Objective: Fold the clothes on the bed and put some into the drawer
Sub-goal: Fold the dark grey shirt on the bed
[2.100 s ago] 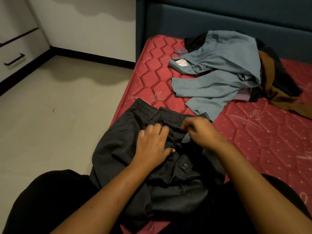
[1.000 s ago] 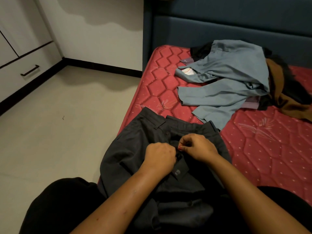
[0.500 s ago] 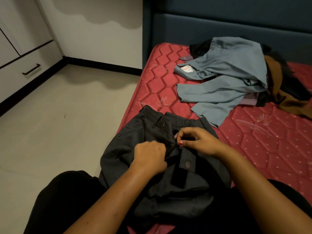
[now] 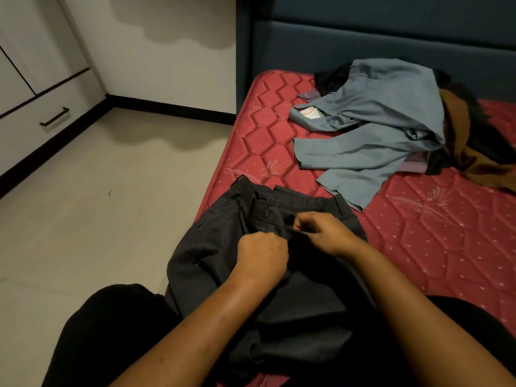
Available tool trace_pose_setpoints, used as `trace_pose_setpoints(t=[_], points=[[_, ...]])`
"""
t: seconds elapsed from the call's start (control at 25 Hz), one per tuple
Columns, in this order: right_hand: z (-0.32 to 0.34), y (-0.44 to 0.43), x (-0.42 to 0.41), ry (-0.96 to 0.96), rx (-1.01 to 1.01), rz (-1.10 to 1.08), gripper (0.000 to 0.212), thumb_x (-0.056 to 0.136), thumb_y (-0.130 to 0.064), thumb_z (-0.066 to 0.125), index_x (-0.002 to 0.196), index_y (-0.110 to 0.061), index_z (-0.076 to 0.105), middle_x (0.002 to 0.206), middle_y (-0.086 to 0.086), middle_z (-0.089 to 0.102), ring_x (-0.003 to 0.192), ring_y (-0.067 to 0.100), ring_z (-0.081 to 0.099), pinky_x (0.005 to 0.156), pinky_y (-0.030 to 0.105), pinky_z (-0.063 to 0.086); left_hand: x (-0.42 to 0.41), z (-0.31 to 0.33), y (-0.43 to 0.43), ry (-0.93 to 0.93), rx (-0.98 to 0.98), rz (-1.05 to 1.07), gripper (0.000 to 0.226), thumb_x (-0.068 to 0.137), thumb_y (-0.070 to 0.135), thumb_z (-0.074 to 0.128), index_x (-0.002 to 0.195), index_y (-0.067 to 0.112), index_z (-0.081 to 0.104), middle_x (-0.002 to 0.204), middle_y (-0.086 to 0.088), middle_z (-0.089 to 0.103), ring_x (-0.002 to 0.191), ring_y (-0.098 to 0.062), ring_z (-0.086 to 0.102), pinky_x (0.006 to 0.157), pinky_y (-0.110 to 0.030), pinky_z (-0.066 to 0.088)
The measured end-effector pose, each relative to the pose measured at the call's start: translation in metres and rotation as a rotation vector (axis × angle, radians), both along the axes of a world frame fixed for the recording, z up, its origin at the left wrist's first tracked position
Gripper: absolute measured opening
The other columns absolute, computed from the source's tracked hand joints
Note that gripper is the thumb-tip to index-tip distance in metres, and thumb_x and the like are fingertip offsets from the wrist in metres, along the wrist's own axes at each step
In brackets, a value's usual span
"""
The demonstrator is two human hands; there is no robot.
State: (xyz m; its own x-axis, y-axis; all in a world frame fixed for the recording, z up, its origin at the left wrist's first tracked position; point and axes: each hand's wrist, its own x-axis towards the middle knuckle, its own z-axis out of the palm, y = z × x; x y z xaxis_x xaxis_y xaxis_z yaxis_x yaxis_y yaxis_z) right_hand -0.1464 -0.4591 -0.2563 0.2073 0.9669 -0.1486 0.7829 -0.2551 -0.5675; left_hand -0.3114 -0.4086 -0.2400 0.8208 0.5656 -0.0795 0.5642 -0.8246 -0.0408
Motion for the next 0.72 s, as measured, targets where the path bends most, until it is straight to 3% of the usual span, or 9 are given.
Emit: trace_pose_setpoints(t=[0.12, 0.2, 0.32, 0.36, 0.44, 0.52, 0.6, 0.64, 0.72], points=[[-0.006, -0.001, 0.006, 0.108, -0.011, -0.015, 0.027, 0.083, -0.014, 0.063, 0.07, -0.037, 0.058, 0.079, -0.012, 0.064, 0.081, 0.01, 0.064, 0.083, 0.043, 0.052, 0.0, -0.002, -0.002, 0.026, -0.008, -0.006, 0.028, 0.101, 0.027, 0.039, 0.11, 0.015, 0.063, 0.113, -0.004, 0.065, 0.104, -0.024, 0.062, 0.068, -0.031, 0.035], [-0.005, -0.002, 0.006, 0.215, -0.013, 0.014, 0.025, 0.088, -0.011, 0.064, 0.074, -0.031, 0.06, 0.079, -0.009, 0.064, 0.078, 0.006, 0.059, 0.083, 0.037, 0.052, -0.005, -0.002, 0.007, 0.024, -0.123, -0.011, 0.031, 0.1, 0.036, 0.04, 0.112, 0.019, 0.063, 0.116, -0.005, 0.064, 0.107, -0.026, 0.061, 0.072, -0.031, 0.038], [0.006, -0.009, -0.001, 0.532, -0.091, 0.009, 0.01, 0.094, -0.029, 0.055, 0.091, -0.02, 0.058, 0.088, -0.005, 0.058, 0.087, 0.005, 0.052, 0.09, 0.03, 0.042, -0.019, -0.003, 0.051, -0.036, -0.412, -0.046, 0.039, 0.086, 0.06, 0.051, 0.102, 0.028, 0.067, 0.112, 0.002, 0.063, 0.109, -0.024, 0.056, 0.086, -0.031, 0.044], [0.011, -0.013, -0.001, 0.583, -0.164, -0.002, 0.024, 0.091, -0.039, 0.052, 0.101, -0.018, 0.056, 0.094, -0.003, 0.057, 0.091, 0.006, 0.051, 0.093, 0.029, 0.04, -0.023, -0.004, 0.068, -0.167, -0.455, -0.07, 0.043, 0.08, 0.065, 0.052, 0.103, 0.031, 0.067, 0.116, 0.005, 0.061, 0.112, -0.022, 0.053, 0.093, -0.035, 0.044], [0.019, -0.02, -0.002, 0.493, -0.343, 0.05, 0.051, 0.081, -0.044, 0.063, 0.122, -0.02, 0.045, 0.114, -0.003, 0.054, 0.105, 0.004, 0.05, 0.099, 0.024, 0.038, -0.022, -0.007, 0.084, -0.394, -0.405, -0.071, 0.058, 0.078, 0.064, 0.053, 0.127, 0.032, 0.057, 0.138, 0.005, 0.049, 0.13, -0.022, 0.04, 0.105, -0.044, 0.037], [0.019, -0.025, -0.008, 0.301, -0.467, 0.141, 0.084, 0.072, -0.036, 0.081, 0.137, -0.026, 0.029, 0.134, -0.007, 0.044, 0.124, 0.006, 0.043, 0.107, 0.02, 0.033, -0.01, -0.011, 0.082, -0.301, -0.267, -0.053, 0.067, 0.087, 0.056, 0.054, 0.146, 0.033, 0.033, 0.156, 0.006, 0.024, 0.143, -0.019, 0.019, 0.112, -0.047, 0.028], [0.017, -0.026, -0.016, 0.147, -0.499, 0.178, 0.102, 0.066, -0.031, 0.087, 0.143, -0.026, 0.022, 0.136, -0.011, 0.04, 0.128, 0.007, 0.04, 0.108, 0.02, 0.032, 0.002, -0.017, 0.07, -0.136, -0.183, -0.142, 0.065, 0.091, 0.058, 0.048, 0.149, 0.039, 0.024, 0.16, 0.009, 0.009, 0.147, -0.017, 0.006, 0.113, -0.051, 0.022], [0.015, -0.025, -0.017, 0.077, -0.452, 0.188, 0.093, 0.069, -0.027, 0.085, 0.142, -0.024, 0.027, 0.134, -0.009, 0.044, 0.126, 0.01, 0.044, 0.104, 0.021, 0.036, 0.005, -0.021, 0.067, -0.099, -0.197, -0.179, 0.064, 0.092, 0.058, 0.046, 0.149, 0.041, 0.023, 0.161, 0.009, 0.005, 0.147, -0.017, 0.002, 0.114, -0.054, 0.02], [0.015, -0.022, -0.016, -0.013, -0.258, 0.171, 0.054, 0.082, -0.015, 0.072, 0.128, -0.018, 0.045, 0.122, -0.002, 0.057, 0.115, 0.016, 0.056, 0.089, 0.021, 0.041, 0.007, -0.025, 0.069, -0.056, -0.267, -0.189, 0.069, 0.091, 0.055, 0.05, 0.15, 0.043, 0.016, 0.161, 0.01, -0.002, 0.148, -0.018, -0.003, 0.115, -0.058, 0.014]])
